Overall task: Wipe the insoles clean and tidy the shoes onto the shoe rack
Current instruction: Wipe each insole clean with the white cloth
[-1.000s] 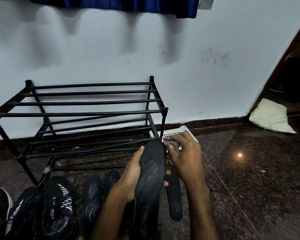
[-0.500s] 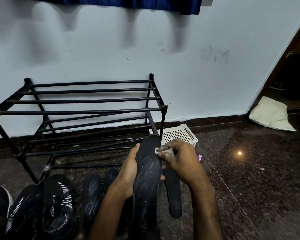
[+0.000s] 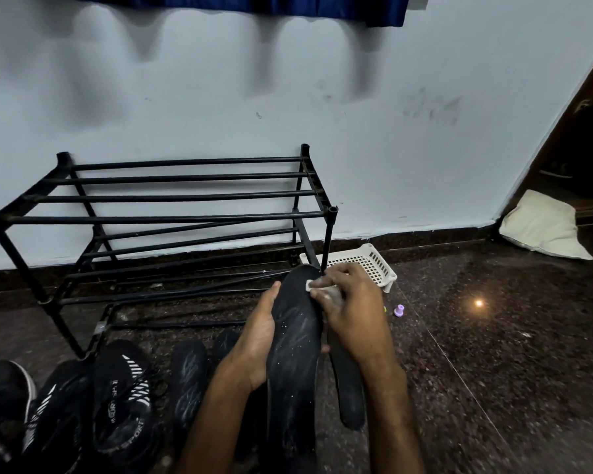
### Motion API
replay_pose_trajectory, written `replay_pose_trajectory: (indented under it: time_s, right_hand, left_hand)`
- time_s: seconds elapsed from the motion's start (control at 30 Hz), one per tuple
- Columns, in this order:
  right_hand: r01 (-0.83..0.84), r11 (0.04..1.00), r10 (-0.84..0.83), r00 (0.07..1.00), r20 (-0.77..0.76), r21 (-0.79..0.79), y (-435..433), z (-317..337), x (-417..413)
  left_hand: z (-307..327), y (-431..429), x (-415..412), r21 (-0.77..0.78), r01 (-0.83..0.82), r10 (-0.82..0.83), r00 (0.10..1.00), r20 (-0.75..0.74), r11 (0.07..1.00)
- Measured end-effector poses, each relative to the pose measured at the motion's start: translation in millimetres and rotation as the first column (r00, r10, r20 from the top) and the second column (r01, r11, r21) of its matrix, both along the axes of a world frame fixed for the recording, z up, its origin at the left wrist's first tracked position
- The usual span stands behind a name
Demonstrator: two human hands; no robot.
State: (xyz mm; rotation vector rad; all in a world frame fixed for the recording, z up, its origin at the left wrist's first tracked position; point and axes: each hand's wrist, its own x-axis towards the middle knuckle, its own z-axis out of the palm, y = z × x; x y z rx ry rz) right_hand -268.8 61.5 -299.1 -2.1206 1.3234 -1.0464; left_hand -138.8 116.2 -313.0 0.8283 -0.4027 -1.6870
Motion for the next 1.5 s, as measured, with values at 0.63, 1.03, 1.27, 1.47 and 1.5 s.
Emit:
replay_pose_trajectory:
  time_s: [0.63,1.03,1.27,1.47,1.5]
  right_hand:
    - [0.111,0.983,-0.136,0.975,0.178,0.144,4.9,-43.7,13.8]
    - [0.043,0.997,-0.047,0.997,0.056,0.067,4.6,-46.8,14.9]
    - [-0.033,0.997,0.039,0.995,-0.088,0.075,-1.8,-32.1,5.4]
    - [-0.151,0.956,0.161,0.987,-0.018,0.250,3.7,-26.4,4.9]
    - [-0.163,0.944,0.185,0.982,-0.050,0.289,3.7,-24.9,2.6]
  left_hand:
    - [-31.8,5.3,5.2,0.080,-0.022,0.015,0.997,0.079,0.997]
    - [-41.6,0.7,7.6,0.097,-0.058,0.060,0.998,-0.012,0.994]
    - [-39.2,0.6,4.2,0.080,-0.051,0.049,0.998,0.033,0.995]
    - [-39.1,-0.3,10.5,0.054,-0.070,0.070,0.997,-0.009,0.996]
    - [-39.5,-0.4,10.7,0.051,-0.074,0.075,0.997,-0.017,0.996]
